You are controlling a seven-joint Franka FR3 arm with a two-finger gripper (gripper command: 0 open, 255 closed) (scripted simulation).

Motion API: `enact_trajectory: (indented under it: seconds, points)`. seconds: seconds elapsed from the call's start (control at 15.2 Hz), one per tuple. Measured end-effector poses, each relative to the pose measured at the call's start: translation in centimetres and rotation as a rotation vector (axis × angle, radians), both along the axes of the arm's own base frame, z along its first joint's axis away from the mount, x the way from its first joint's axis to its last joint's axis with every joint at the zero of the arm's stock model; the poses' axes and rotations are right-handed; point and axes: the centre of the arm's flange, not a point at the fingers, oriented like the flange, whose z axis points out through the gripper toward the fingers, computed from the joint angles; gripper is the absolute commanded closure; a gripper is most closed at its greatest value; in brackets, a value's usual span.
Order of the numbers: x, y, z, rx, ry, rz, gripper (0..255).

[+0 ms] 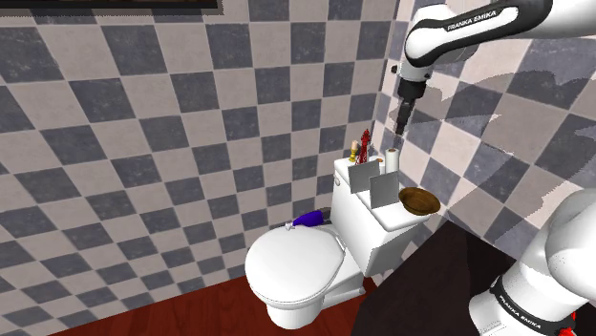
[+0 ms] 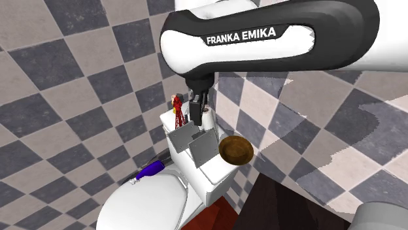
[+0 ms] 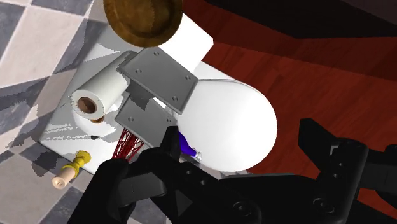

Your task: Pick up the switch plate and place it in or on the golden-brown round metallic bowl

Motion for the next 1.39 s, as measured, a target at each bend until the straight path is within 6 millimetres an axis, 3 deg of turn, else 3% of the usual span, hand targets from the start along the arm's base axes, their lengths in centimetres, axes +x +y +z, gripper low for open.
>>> enact_trajectory:
  seconds: [0.66,1.39]
  points:
    - [9.9,-3.4,-9.8,-0.005,0.093,0.256,0]
    - [20.2,-4.0,-21.3,-0.009,0.194,0.539,0]
